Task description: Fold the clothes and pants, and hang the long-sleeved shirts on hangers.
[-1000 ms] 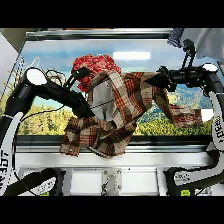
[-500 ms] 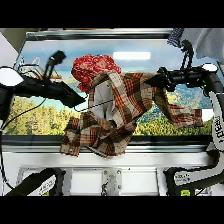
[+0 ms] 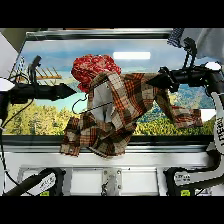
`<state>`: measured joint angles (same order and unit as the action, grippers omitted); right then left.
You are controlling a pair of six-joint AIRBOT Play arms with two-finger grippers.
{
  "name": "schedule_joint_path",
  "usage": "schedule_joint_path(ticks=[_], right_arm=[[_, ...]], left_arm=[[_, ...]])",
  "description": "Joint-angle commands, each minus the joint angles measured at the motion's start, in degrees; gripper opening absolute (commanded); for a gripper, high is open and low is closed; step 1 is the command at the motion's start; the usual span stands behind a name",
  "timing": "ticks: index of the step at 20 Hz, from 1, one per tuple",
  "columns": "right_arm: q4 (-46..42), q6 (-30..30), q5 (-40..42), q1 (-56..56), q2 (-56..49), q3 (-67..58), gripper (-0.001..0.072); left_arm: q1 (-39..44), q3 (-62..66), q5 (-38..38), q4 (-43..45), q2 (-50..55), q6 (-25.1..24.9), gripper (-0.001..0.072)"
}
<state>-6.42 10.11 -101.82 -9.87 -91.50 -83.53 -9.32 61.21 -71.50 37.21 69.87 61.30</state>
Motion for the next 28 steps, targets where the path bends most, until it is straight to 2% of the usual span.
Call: schedule_joint_path(ticks=[1, 3, 7, 11, 12, 13, 14, 15, 17, 18, 20, 23, 25, 28], right_arm=[[0.17, 0.66, -0.17, 0.04, 0.42, -0.04, 0.0027], [0.17, 0.66, -0.20, 0.04, 0.42, -0.04, 0.0027], [0.17, 0.66, -0.20, 0.04, 0.42, -0.04, 0.0028], [0.20, 0.66, -0.20, 0.04, 0.42, -0.04, 0.0028], [0.20, 0.66, -0.20, 0.04, 0.42, -0.04, 0.0029], [0.20, 0.68, -0.20, 0.04, 0.42, -0.04, 0.0030], [0.22, 0.81, -0.22, 0.04, 0.42, -0.04, 0.0032], [0.22, 2.99, -0.20, 0.04, 0.42, -0.04, 0.0033], [0.48, 9.79, -0.09, 0.02, 0.42, -0.04, 0.0033], [1.86, 10.29, -0.02, -0.07, 0.42, -0.04, 0.0031], [4.48, 10.01, 1.36, -0.04, 1.22, -0.04, 0.0029], [4.72, 9.18, 7.30, -0.07, 4.09, -0.04, 0.0027], [4.70, 9.20, 8.22, -0.07, 5.40, -0.04, 0.0028], [0.68, 9.31, 9.79, -0.07, 6.60, -0.04, 0.0027]], left_arm=[[2.03, -6.58, -0.76, -15.06, 4.72, -9.81, 0.0696], [5.68, -7.17, -2.14, -16.63, 6.86, -12.76, 0.0696], [10.29, -7.17, 0.83, -13.20, 8.04, -12.90, 0.0695], [10.54, -7.17, 1.07, -12.76, 8.04, -12.92, 0.0693], [10.84, -7.17, 0.76, -12.76, 8.04, -12.94, 0.0586], [11.21, -7.17, 0.48, -12.74, 8.04, -12.92, 0.0416], [11.17, -7.17, 0.04, -12.76, 8.04, -12.92, 0.0153], [10.88, -7.17, -0.35, -12.81, 8.04, -12.85, 0.0022], [9.35, -7.17, -0.83, -12.72, 7.76, -12.44, 0.0022], [7.98, -7.17, -0.70, -12.72, 7.08, -11.72, 0.0022], [4.94, -7.17, -0.24, -12.72, 4.92, -11.04, 0.0021], [0.07, -7.17, -0.24, -12.63, 0.79, -9.38, 0.0021], [-2.21, -7.17, -0.07, -12.63, -1.64, -9.29, 0.0021], [-5.20, -7.17, 0.85, -12.61, -5.68, -7.58, 0.0021]])
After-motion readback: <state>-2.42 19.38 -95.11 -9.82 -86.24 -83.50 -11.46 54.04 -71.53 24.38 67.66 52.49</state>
